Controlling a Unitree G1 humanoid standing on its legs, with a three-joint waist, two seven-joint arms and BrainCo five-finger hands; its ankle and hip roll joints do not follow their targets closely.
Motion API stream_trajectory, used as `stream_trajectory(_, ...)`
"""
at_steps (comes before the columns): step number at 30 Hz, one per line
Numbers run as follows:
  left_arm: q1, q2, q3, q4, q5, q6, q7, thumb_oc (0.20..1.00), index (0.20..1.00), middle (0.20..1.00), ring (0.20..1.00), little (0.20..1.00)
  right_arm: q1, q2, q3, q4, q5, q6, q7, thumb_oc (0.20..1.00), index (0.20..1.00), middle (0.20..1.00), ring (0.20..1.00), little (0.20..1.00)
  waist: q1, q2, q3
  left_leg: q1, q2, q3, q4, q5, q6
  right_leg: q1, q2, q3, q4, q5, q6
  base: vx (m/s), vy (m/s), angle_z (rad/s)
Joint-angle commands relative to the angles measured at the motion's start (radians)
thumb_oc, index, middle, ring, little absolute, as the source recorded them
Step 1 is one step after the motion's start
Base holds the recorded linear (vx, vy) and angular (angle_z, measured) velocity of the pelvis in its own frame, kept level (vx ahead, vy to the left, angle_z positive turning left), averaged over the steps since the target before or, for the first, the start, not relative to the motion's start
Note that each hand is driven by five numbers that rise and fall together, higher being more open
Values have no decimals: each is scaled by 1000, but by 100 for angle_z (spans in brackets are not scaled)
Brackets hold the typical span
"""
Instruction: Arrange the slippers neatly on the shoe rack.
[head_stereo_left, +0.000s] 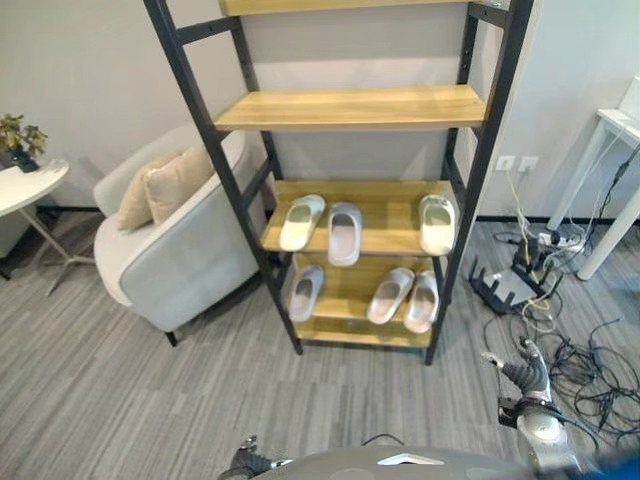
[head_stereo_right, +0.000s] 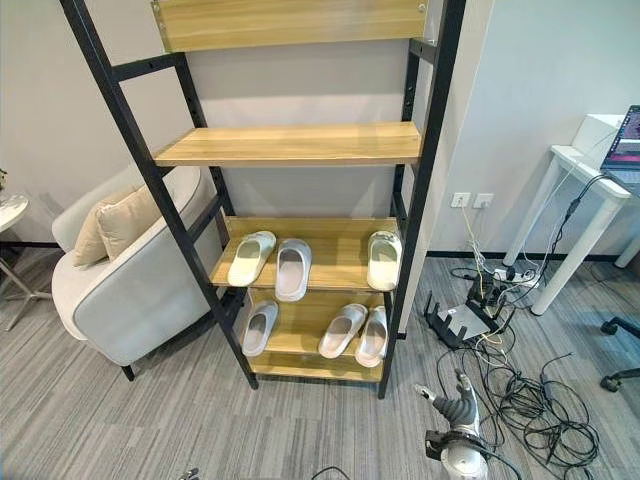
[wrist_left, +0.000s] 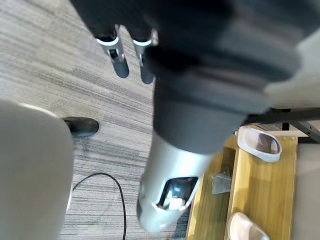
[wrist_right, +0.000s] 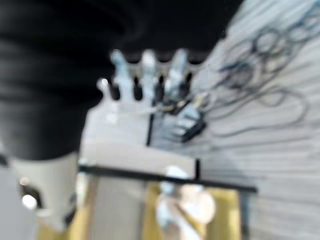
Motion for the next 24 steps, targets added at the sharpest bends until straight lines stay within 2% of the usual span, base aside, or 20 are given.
stream_trajectory(1,-36,36,30,49,20,-14,-1,1000,1000,1000,1000,1000,-40,59,-17,-88,14,-32,24,1000,1000,1000,1000,1000,2,-87,29,36,52,76,6,-32,-51,111,-17,2,-236,182,47,28,44,5)
stream_trajectory(6,-41,50,35,46,21,-13,-4,1000,1000,1000,1000,1000,-119,60,30,-130,10,-27,34,1000,1000,1000,1000,1000,18,-110,38,17,43,61,14,-38,-45,106,-18,-2,-244,186,58,8,42,6)
stream_trajectory(11,-33,67,47,32,15,-15,-6,1000,1000,1000,1000,1000,-147,72,52,-158,15,-17,35,1000,1000,1000,1000,1000,40,-143,46,-4,35,46,57,-69,-32,104,-30,0,-252,192,72,20,48,3)
stream_trajectory(12,-33,74,52,32,9,-16,-8,1000,1000,1000,1000,1000,-160,75,60,-163,15,-12,30,1000,1000,1000,1000,1000,52,-162,54,-27,26,33,99,-91,-19,106,-42,-7,-255,197,84,18,94,13)
stream_trajectory(16,-51,86,48,39,8,-10,-7,1000,1000,1000,1000,1000,-194,80,58,-163,17,-10,16,1000,1000,1000,1000,1000,64,-183,72,-82,9,18,165,-129,11,88,-68,-24,-221,187,125,7,148,24)
stream_trajectory(17,-53,86,49,44,8,-8,-7,1000,1000,1000,1000,1000,-196,81,61,-167,16,-8,18,1000,1000,1000,1000,1000,65,-184,75,-88,5,17,169,-133,19,81,-74,-27,-206,187,135,53,252,17)
stream_trajectory(18,-58,91,48,53,15,-6,-3,1000,1000,1000,1000,1000,-191,85,58,-186,13,-5,18,1000,1000,1000,1000,1000,62,-185,79,-93,-10,17,172,-142,36,59,-98,-30,-158,212,162,55,191,7)
stream_trajectory(19,-58,91,48,53,15,-6,-3,1000,1000,1000,1000,1000,-191,85,58,-186,13,-5,18,1000,1000,1000,1000,1000,62,-185,78,-94,-10,17,173,-142,37,58,-98,-30,-158,211,163,46,188,10)
stream_trajectory(21,-62,97,48,52,13,-4,1,1000,1000,1000,1000,1000,-192,92,53,-201,16,-11,18,1000,1000,1000,1000,1000,60,-177,90,-104,-18,17,181,-147,53,12,-117,-17,-74,255,186,11,160,9)
stream_trajectory(23,-71,106,49,44,13,-5,6,1000,1000,1000,1000,1000,-192,92,55,-203,12,-20,20,1000,1000,1000,1000,1000,61,-161,97,-110,-20,10,184,-150,62,-20,-107,-7,-12,245,180,46,195,-2)
stream_trajectory(24,-84,108,51,40,12,-4,7,1000,1000,1000,1000,1000,-185,94,52,-205,9,-25,20,1000,1000,1000,1000,1000,54,-152,100,-110,-29,0,182,-150,66,-48,-79,16,25,240,167,85,199,-9)
